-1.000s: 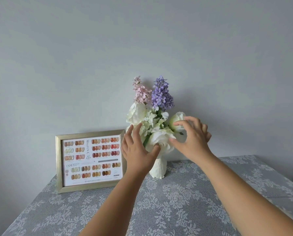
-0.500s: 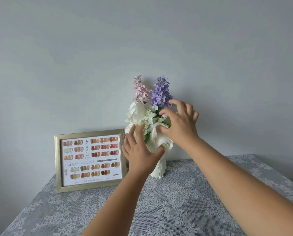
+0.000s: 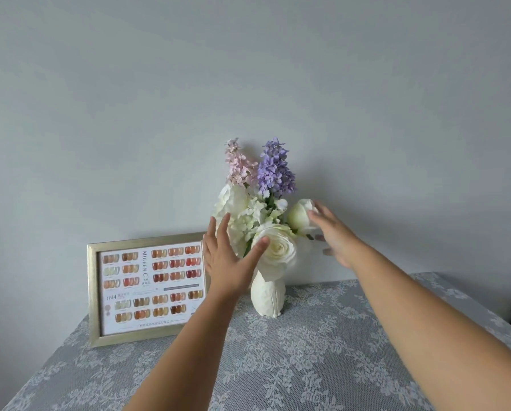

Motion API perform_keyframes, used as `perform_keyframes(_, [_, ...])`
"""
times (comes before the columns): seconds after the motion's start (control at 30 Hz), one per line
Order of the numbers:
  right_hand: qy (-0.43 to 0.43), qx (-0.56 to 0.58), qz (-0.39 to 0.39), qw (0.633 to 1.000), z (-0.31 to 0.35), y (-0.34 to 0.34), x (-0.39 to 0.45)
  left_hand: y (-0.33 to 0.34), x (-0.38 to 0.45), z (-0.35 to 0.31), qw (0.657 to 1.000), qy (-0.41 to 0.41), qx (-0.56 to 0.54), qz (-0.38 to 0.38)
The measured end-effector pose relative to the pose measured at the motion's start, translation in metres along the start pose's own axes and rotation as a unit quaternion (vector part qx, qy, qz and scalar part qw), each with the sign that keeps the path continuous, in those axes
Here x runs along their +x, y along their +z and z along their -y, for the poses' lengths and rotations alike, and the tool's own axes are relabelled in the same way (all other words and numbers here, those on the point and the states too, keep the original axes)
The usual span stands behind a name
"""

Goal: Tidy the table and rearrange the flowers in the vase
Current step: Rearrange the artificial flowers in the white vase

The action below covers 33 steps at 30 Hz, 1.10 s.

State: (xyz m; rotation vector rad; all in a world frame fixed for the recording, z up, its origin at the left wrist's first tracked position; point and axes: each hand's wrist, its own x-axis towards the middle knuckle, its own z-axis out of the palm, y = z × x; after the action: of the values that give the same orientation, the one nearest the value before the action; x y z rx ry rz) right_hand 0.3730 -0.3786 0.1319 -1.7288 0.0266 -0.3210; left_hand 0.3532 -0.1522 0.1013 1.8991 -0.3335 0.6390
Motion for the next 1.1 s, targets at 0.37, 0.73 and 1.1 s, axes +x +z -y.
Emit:
perform_keyframes(0.37, [-0.169, -0.060, -0.060, 0.982, 0.010, 0.028, 0.010, 0.008, 0.011, 0.006, 0.995, 0.066, 0.037, 0.068])
perform_keyframes(0.73, [-0.164, 0.041, -0.082, 0.982, 0.005, 0.013, -0.004, -0.018, 0.008, 0.010, 0.993, 0.114, 0.017, 0.038])
perform_keyframes(1.1, [0.131, 0.002, -0.020, 0.991, -0.114, 0.038, -0.030, 0.004, -0.058, 0.043, 0.977, -0.104, -0.179, 0.056])
